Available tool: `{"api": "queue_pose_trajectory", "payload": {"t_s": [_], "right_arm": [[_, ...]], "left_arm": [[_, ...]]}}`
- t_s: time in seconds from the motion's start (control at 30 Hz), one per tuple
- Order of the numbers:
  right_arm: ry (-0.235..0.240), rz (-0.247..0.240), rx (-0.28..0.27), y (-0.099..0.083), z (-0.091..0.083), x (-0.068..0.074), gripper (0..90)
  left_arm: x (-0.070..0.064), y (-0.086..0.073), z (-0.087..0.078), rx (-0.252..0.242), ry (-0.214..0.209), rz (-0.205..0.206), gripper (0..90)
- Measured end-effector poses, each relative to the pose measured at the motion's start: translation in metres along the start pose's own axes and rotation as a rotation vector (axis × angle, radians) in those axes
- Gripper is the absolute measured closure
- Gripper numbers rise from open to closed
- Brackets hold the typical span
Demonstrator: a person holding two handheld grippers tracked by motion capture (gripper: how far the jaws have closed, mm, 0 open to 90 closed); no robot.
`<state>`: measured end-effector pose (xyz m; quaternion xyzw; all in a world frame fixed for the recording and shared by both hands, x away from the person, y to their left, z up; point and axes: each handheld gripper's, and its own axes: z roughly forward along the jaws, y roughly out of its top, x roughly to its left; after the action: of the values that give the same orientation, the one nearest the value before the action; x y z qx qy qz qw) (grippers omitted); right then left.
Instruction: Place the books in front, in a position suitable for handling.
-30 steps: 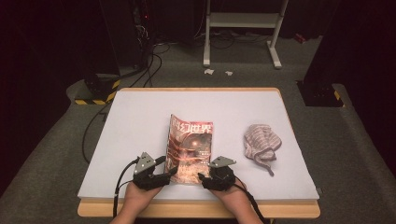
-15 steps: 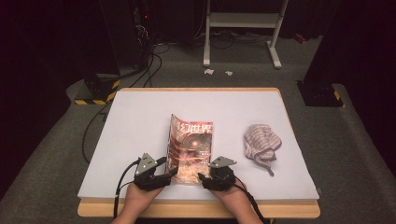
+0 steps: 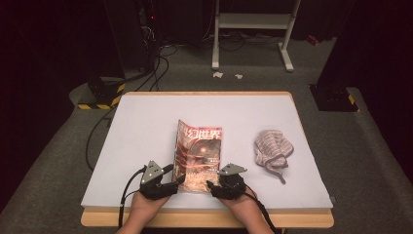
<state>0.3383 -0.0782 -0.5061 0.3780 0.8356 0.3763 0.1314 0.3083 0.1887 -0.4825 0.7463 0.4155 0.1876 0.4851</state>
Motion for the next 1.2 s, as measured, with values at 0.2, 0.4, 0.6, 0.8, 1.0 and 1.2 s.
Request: {"api": "queue_pose_trajectory", "payload": {"t_s": [0.2, 0.4, 0.6, 0.8, 1.0, 1.2], "right_arm": [[-0.001, 0.0, 0.0, 0.0, 0.0, 0.0, 39.8], [0.0, 0.0, -0.001, 0.0, 0.0, 0.0, 39.8], [0.001, 0.0, -0.003, -0.001, 0.0, 0.0, 39.8], [0.0, 0.002, -0.004, -0.001, -0.001, 0.0, 39.8], [-0.002, -0.002, -0.006, -0.001, -0.001, 0.0, 40.0], [-0.006, -0.002, -0.002, 0.0, -0.001, 0.001, 41.0]], "left_arm": [[-0.002, -0.001, 0.001, 0.003, -0.007, 0.003, 36.9], [-0.003, -0.001, 0.001, 0.0, 0.002, 0.014, 37.2], [-0.004, -0.002, 0.003, -0.001, 0.001, 0.012, 37.7], [-0.01, -0.01, 0.013, 0.063, 0.013, 0.055, 42.1], [-0.01, -0.005, 0.011, 0.03, 0.015, 0.043, 45.2], [-0.011, -0.003, 0.013, 0.002, 0.007, 0.021, 45.8]]}}
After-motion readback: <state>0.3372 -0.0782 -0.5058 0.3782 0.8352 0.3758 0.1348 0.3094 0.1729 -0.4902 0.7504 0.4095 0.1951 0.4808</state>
